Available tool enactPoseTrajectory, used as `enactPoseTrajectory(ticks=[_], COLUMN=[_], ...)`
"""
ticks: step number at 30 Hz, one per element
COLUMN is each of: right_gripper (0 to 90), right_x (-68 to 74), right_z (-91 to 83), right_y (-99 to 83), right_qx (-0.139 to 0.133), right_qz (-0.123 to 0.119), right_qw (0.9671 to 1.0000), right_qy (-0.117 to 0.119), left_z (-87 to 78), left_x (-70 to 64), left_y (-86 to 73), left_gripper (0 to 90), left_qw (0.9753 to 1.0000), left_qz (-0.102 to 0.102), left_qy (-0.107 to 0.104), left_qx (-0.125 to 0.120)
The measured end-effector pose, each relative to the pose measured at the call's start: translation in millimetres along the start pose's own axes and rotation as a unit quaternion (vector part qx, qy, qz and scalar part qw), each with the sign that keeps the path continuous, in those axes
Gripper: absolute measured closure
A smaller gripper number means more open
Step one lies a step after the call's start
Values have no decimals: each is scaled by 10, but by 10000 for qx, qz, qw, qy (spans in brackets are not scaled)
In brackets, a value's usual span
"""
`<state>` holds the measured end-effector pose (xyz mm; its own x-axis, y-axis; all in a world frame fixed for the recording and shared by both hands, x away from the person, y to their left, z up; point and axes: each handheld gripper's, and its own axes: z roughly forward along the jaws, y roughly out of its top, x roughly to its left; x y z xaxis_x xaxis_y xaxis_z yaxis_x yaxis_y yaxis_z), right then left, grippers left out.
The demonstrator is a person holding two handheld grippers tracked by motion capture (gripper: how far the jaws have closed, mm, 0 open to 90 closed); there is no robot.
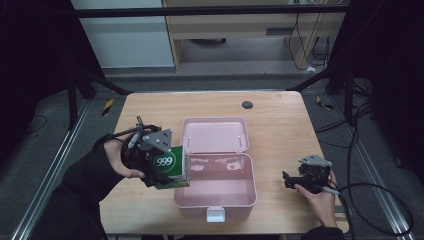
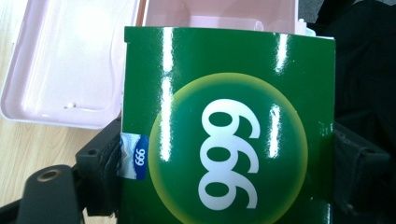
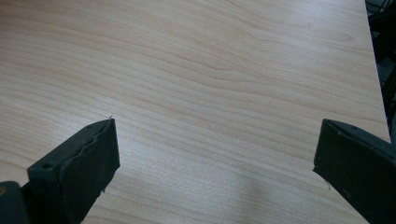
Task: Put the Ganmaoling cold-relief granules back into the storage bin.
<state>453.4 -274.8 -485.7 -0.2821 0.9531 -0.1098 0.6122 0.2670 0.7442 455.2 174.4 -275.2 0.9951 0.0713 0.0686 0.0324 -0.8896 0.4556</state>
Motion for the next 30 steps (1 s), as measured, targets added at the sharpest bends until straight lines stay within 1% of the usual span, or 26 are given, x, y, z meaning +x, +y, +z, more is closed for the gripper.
enactPoseTrajectory(ticks=[2, 6, 13, 20, 22, 29, 30], right_gripper=[5, 5, 5, 5, 5, 5, 5], right_x=[-1, -1, -4, -2, -6, -3, -3], right_z=[2, -2, 0, 2, 3, 4, 4], right_y=[-1, 0, -2, -4, -5, -7, -7], right_qx=[1, -5, -2, 1, 3, 6, 4], right_qz=[-9, -4, 5, -6, -12, -20, -25], right_qw=[10000, 10000, 10000, 10000, 10000, 10000, 10000], right_qy=[-2, -3, 3, 7, 5, 6, 5], left_z=[30, 103, 234, 343, 365, 502, 522], left_x=[11, 31, 55, 61, 65, 91, 100], left_y=[23, 67, 173, 266, 278, 324, 325], left_gripper=[148, 148, 148, 148, 148, 148, 148], left_qw=[10000, 10000, 9999, 9996, 9996, 9993, 9992], left_qz=[11, 34, 117, 197, 194, 237, 276], left_qy=[-9, -72, -114, -205, -216, -281, -281], left_qx=[11, -53, 4, -21, -43, 20, 57])
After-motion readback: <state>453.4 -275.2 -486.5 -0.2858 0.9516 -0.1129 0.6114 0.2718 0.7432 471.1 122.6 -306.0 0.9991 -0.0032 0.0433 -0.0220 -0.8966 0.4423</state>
